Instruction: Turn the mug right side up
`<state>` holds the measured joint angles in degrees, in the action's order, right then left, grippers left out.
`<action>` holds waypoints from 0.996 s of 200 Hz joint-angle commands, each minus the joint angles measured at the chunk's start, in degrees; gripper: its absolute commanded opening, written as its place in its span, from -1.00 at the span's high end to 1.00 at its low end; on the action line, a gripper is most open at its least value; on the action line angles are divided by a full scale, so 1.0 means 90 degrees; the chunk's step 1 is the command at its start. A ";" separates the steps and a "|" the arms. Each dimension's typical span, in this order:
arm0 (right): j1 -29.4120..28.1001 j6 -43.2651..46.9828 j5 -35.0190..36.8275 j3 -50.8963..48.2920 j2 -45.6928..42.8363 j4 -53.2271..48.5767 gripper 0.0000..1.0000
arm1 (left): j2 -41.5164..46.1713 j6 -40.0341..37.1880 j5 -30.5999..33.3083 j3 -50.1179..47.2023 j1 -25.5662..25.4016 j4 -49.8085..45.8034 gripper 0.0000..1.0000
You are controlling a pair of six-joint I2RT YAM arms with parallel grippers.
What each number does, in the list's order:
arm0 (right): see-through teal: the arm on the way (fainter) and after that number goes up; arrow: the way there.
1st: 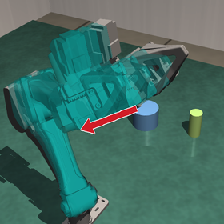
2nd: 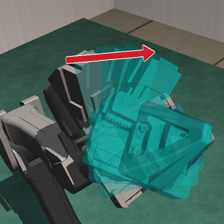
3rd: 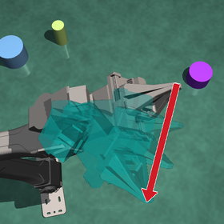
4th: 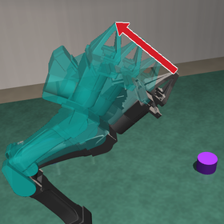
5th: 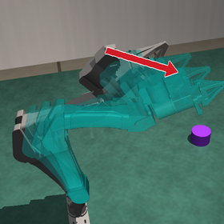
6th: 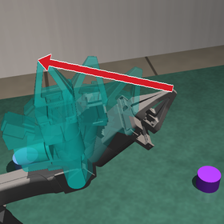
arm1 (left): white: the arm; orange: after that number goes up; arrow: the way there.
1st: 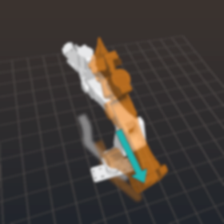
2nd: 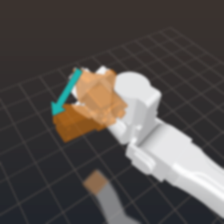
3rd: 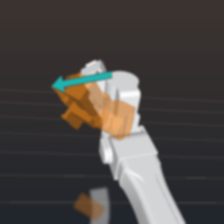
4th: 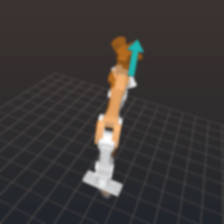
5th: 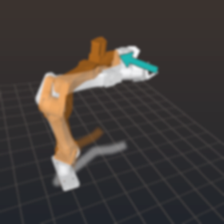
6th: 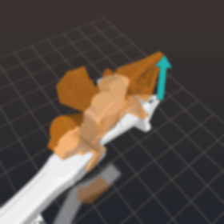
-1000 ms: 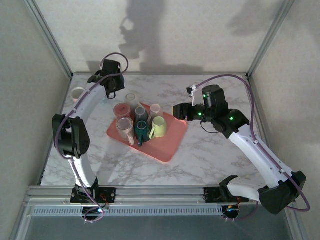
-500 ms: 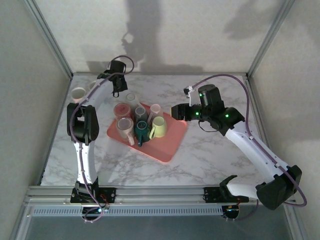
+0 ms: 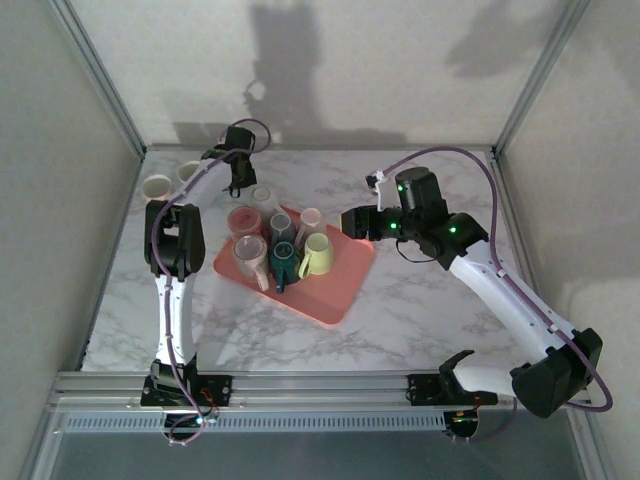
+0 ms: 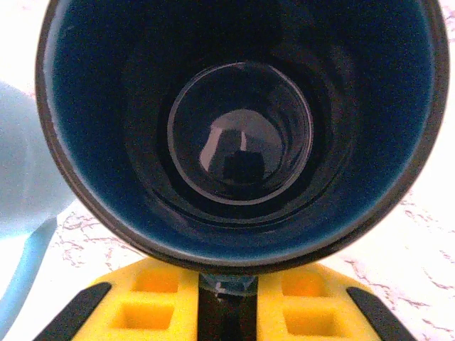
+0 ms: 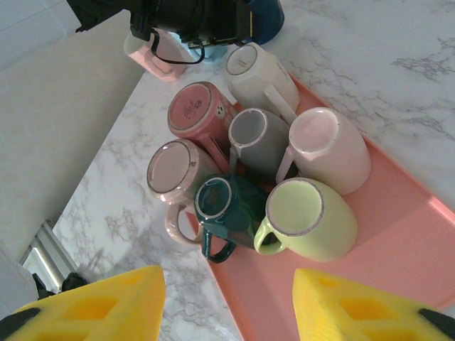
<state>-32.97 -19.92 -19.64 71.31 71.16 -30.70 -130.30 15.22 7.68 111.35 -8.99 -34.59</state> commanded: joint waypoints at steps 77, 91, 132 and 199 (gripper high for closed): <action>0.0038 0.0282 -0.0022 0.0300 -0.0044 -0.0123 -0.04 | 0.0060 0.0061 0.0092 0.0015 0.0089 0.0389 0.22; 0.0033 0.0302 0.0021 0.0327 -0.0073 -0.0177 -0.05 | 0.0134 0.0047 0.0045 -0.0037 0.0097 0.0428 0.11; 0.0034 0.0326 0.0184 0.0320 -0.0228 -0.0328 -0.05 | 0.0690 0.0003 -0.0197 -0.0186 0.0100 0.0387 -0.06; 0.0040 0.0315 0.0658 0.0220 -0.0479 -0.0683 -0.05 | 0.3079 0.0201 -0.1075 -0.1983 0.0086 0.0481 -0.10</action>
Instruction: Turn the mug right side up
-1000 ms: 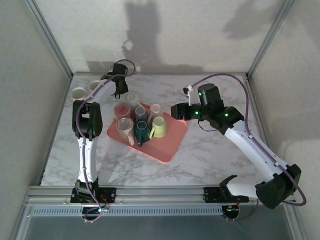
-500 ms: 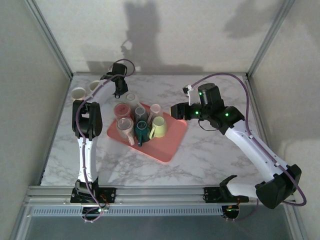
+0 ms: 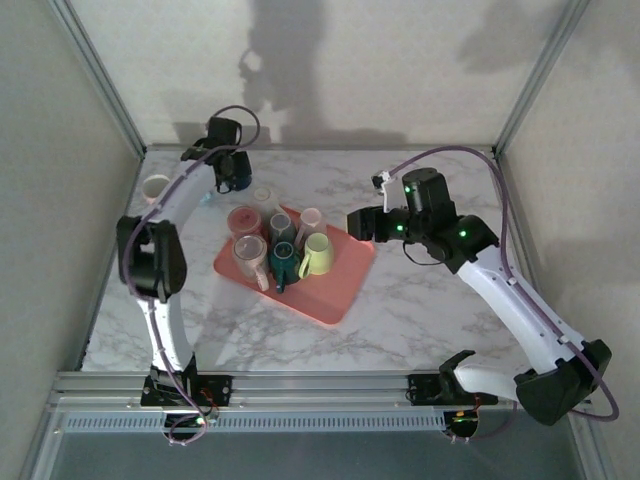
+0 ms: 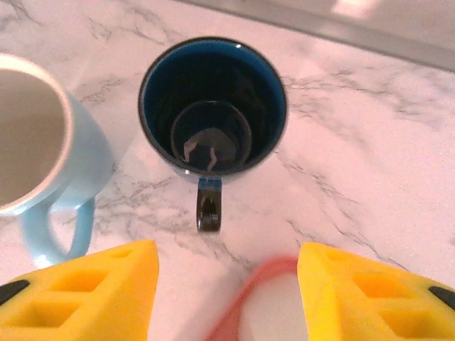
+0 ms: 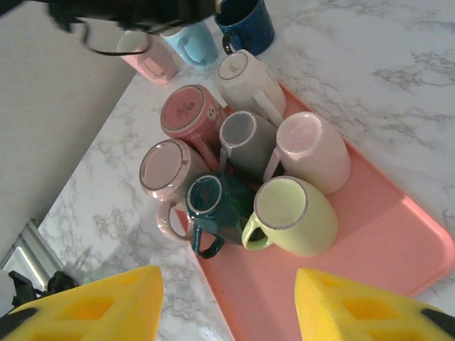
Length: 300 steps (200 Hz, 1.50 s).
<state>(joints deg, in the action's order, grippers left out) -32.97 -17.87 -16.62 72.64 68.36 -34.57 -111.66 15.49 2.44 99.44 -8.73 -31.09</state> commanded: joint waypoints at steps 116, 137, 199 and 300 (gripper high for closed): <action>-0.0149 -0.0678 0.0733 0.0175 0.0097 -0.1525 -0.03 | 0.4528 0.1470 -0.1447 -0.3548 -0.0306 -0.0869 -0.14; -0.0411 -0.1139 0.1061 0.0176 0.0240 -0.1630 -0.02 | 0.4825 0.1325 -0.1619 -0.3859 -0.0304 -0.0959 -0.15; -0.1687 -0.3060 0.2200 0.0101 0.1253 -0.1167 -0.24 | 0.5305 0.1005 -0.1911 -0.4478 -0.0287 -0.0877 -0.21; -0.2396 -0.5605 0.2773 0.0631 0.3096 -0.0450 -0.35 | 0.5773 0.0911 -0.2756 -0.5006 -0.0258 -0.0422 -0.23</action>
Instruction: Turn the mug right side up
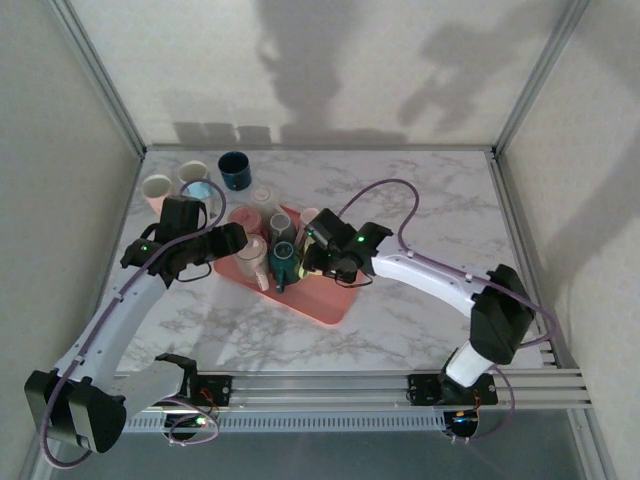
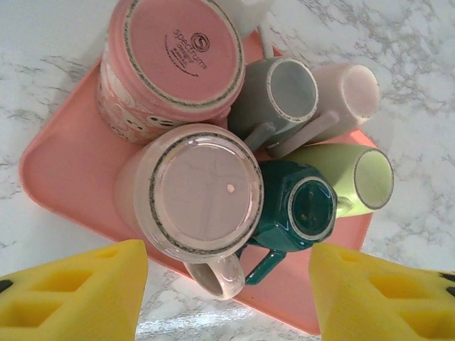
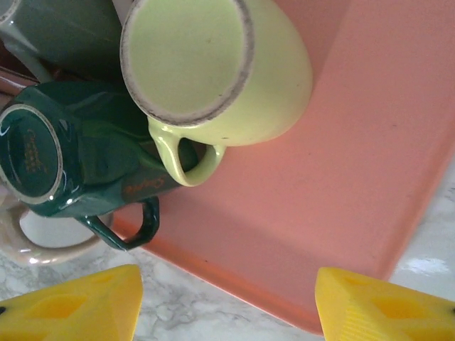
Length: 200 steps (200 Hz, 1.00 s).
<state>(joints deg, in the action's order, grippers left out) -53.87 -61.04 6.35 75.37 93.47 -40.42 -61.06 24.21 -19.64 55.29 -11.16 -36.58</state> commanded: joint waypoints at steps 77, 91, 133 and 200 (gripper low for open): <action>-0.0096 -0.1591 0.0406 0.0788 0.1085 0.0345 -0.41 | 0.0172 -0.0256 -0.0470 -0.0088 0.0028 0.0143 -0.24; -0.0099 -0.1661 0.0432 0.0840 0.1189 0.0323 -0.41 | 0.0162 -0.0271 -0.0547 -0.0079 0.0029 0.0138 -0.24; -0.0072 -0.1584 0.0686 0.1128 0.1477 -0.0104 -0.42 | 0.0191 -0.0373 -0.0591 -0.0040 0.0031 0.0057 -0.24; -0.0055 -0.1078 0.1054 0.1347 0.1865 -0.0482 -0.36 | 0.0314 -0.0329 -0.0571 -0.0069 0.0046 -0.0008 -0.24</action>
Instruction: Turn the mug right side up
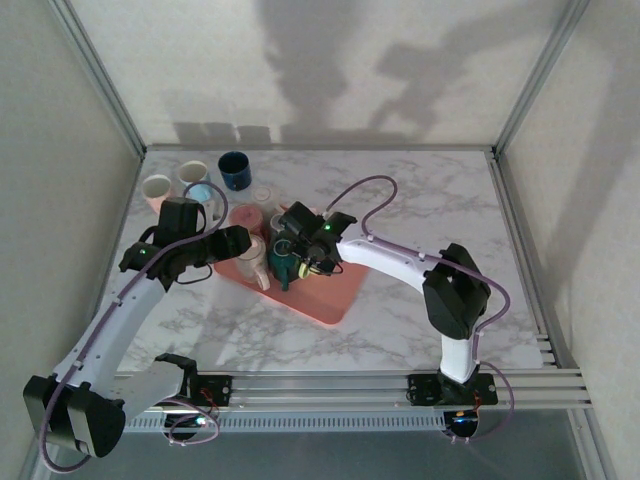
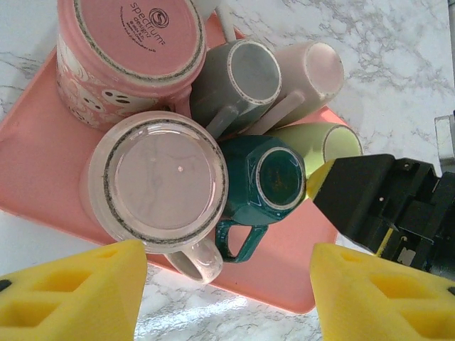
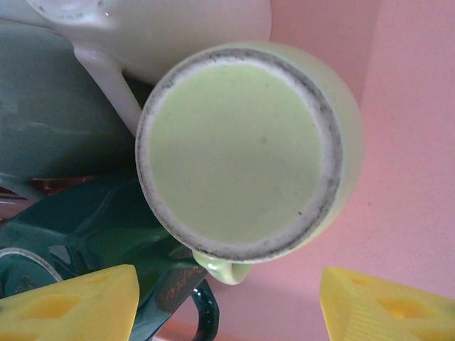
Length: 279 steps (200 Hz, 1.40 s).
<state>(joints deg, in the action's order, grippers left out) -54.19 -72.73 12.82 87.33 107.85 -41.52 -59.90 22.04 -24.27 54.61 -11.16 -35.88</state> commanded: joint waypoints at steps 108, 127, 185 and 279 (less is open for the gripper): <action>0.0224 0.1569 0.0771 -0.0641 -0.0270 -0.0132 -0.19 | 0.0167 0.0441 -0.0147 0.0036 0.0048 0.0224 -0.23; 0.0261 0.1914 0.0918 -0.0848 -0.0525 -0.0045 -0.13 | 0.0029 0.0527 -0.0203 0.0084 0.0048 0.0228 -0.23; 0.0409 0.3034 0.0650 -0.1368 -0.0967 0.0264 0.12 | -0.0192 0.0710 -0.0165 0.0173 0.0039 0.0330 -0.19; 0.0599 0.3753 0.0119 -0.1158 -0.0558 0.0203 0.37 | 0.0114 0.1047 -0.0414 -0.0063 0.0039 0.0988 -0.16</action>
<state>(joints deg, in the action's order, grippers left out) -49.10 -40.42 14.37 75.40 100.73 -38.30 -60.34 30.35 -26.48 54.57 -11.05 -29.45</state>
